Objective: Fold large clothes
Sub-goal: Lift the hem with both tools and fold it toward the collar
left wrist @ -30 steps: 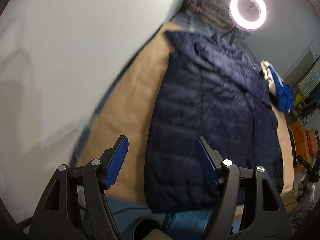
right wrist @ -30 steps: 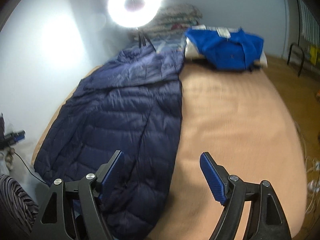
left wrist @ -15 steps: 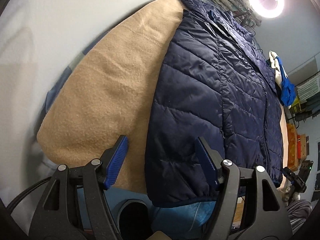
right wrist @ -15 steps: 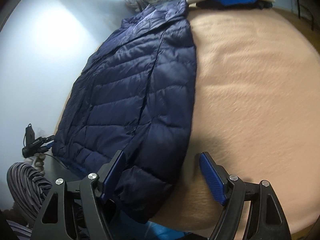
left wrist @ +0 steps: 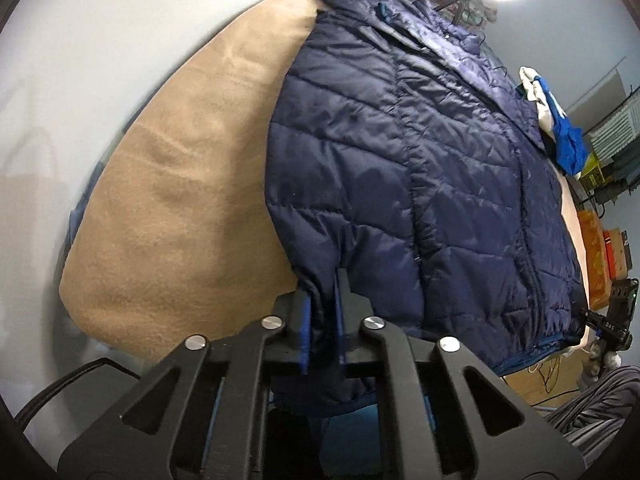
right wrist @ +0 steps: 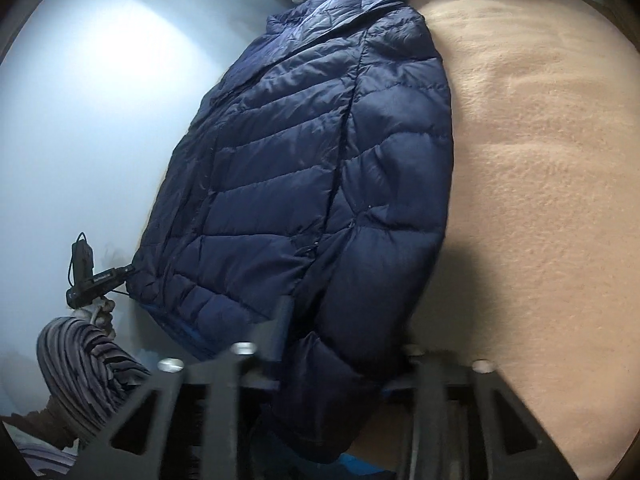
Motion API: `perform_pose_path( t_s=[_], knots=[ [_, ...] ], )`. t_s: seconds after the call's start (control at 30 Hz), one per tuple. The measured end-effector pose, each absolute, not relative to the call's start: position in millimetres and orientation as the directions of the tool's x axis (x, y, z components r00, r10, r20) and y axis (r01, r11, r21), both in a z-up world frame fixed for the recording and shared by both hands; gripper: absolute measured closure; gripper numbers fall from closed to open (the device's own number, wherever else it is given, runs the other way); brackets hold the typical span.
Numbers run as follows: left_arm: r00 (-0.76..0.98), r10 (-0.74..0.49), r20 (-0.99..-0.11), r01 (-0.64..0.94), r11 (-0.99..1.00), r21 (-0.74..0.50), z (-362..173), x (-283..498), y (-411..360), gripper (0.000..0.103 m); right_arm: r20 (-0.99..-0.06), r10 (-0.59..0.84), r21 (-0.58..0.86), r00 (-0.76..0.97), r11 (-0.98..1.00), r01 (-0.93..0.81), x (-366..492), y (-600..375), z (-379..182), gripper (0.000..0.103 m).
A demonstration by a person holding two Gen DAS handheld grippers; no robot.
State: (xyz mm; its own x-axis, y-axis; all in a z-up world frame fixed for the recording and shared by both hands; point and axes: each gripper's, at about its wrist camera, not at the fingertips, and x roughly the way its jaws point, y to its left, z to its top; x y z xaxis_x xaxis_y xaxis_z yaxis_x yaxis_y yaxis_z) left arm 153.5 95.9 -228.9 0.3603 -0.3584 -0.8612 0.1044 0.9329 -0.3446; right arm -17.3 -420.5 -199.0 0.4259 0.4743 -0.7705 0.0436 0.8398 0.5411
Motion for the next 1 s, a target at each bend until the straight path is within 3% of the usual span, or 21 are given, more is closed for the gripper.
perform_pose_path(
  t_s=[0.03,0.2,0.6,1.0],
  knots=[
    [0.370,-0.372,-0.852,0.103,0.927,-0.360,-224.4,153.6,95.8,0.098,-0.771,0.464,0.533,0.436,0.845,0.043,-17.4,-420.3,-196.2,0.088],
    [0.418,-0.444,-0.793,0.104,0.890,-0.443,-197.1,159.9,99.4,0.100,-0.735,0.451,0.535,0.507,0.844,0.025,-16.1,-425.5,-171.8,0.097],
    [0.544,-0.481,-0.687,0.198,0.870,-0.452,-109.3,201.9,77.8,0.100,-0.674,0.389,0.448,0.628,0.891,-0.072,32.7,-418.1,-84.3,0.099],
    [0.638,-0.445,-0.629,0.242,0.891,-0.384,-47.5,297.8,37.6,0.100,-0.646,0.290,0.376,0.706,0.926,-0.036,116.0,-446.8,-29.7,0.099]
  ],
)
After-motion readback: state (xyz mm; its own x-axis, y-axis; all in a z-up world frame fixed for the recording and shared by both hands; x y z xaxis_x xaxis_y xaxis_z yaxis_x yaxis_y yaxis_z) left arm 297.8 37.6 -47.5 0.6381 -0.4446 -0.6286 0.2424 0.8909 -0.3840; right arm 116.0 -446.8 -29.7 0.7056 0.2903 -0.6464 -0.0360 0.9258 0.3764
